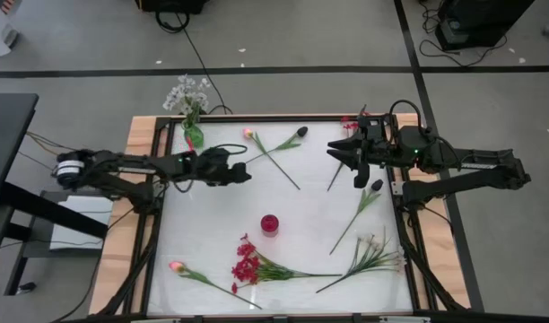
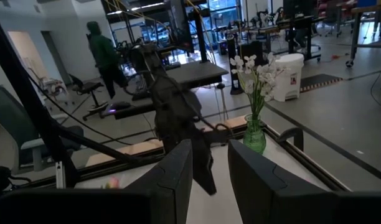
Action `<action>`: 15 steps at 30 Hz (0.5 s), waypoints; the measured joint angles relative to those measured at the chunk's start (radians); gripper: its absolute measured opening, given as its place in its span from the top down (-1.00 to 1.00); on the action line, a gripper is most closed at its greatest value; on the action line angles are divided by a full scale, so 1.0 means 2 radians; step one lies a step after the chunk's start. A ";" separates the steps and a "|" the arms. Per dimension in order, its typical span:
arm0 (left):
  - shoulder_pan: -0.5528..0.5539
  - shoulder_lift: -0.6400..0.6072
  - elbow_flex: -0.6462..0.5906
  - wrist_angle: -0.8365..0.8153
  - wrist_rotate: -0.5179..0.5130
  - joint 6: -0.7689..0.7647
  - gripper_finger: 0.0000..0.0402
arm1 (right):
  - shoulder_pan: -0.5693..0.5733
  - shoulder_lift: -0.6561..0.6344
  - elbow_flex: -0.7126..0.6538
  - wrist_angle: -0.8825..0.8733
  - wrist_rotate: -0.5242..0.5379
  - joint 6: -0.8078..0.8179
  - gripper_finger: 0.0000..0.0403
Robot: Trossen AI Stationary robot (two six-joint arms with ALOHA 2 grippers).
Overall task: Sort flowers into vase by color
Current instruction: Put the top pink flowers into the green flower vase
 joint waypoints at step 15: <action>0.000 0.221 0.185 -0.055 -0.033 -0.085 -0.47 | 0.000 0.000 0.000 0.000 0.000 0.000 0.44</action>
